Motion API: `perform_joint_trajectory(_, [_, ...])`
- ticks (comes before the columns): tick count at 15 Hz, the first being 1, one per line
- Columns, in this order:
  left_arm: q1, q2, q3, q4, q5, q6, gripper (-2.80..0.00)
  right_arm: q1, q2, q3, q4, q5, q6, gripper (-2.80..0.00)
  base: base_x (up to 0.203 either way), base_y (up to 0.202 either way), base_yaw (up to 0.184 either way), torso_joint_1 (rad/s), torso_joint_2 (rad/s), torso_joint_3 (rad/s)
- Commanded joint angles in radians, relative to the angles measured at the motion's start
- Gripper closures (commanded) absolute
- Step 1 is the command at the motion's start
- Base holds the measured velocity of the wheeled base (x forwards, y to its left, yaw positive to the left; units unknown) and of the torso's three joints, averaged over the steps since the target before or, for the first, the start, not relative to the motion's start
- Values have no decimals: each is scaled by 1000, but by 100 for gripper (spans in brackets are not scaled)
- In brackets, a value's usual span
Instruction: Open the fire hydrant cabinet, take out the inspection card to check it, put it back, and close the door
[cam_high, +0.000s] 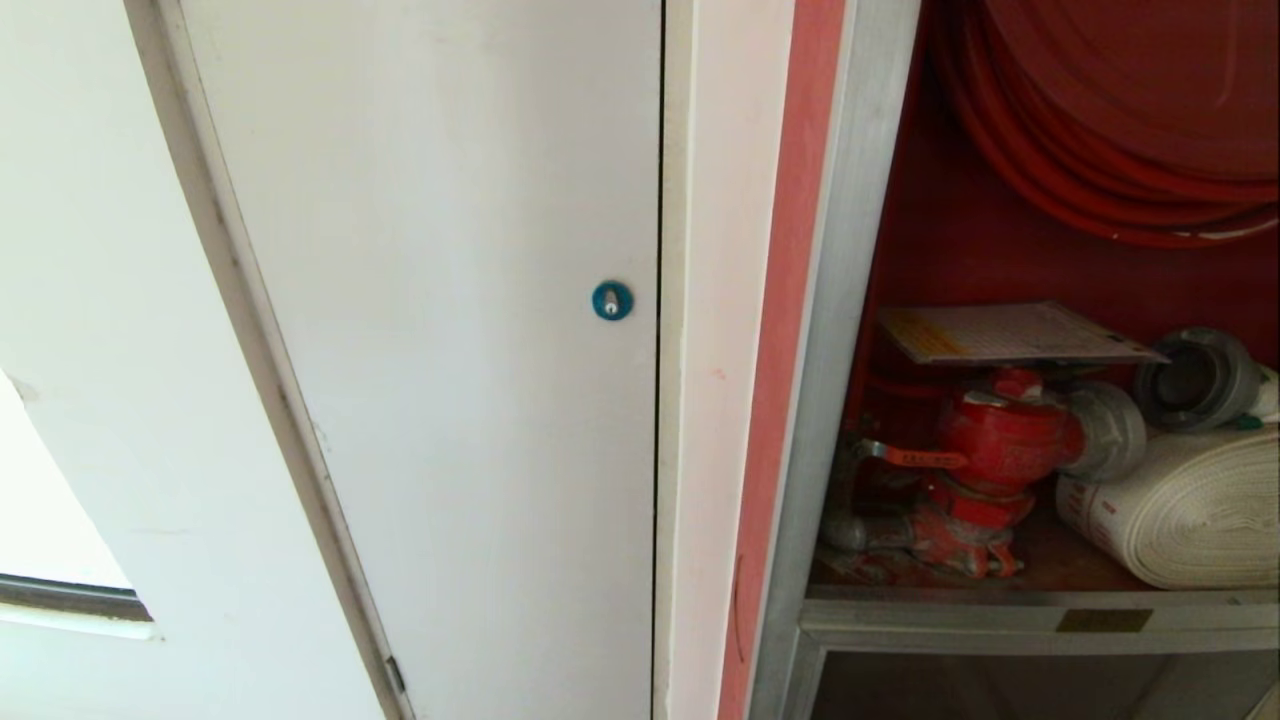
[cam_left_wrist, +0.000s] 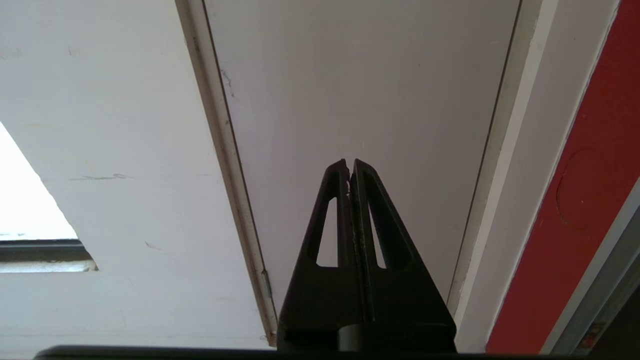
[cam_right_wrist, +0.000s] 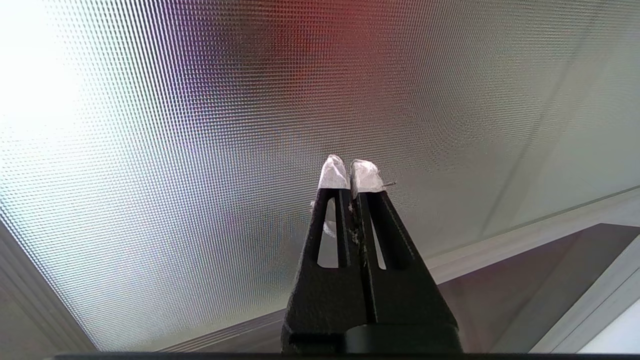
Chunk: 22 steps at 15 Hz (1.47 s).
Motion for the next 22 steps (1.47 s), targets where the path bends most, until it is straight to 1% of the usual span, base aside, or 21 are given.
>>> perform_joint_trajectory(1, [0,1,28,-1,0,1,0,0,1,0,0,1,0,0,0,0,0,0,0,0])
perform_joint_trajectory(8, [0,1,28,-2,0,1,0,0,1,0,0,0,0,0,-7,0,0,1,0,-1])
perform_joint_trajectory(22, [1,1,28,-1,0,1,0,0,1,0,0,0,-1,0,-192,0,1,0,2,2])
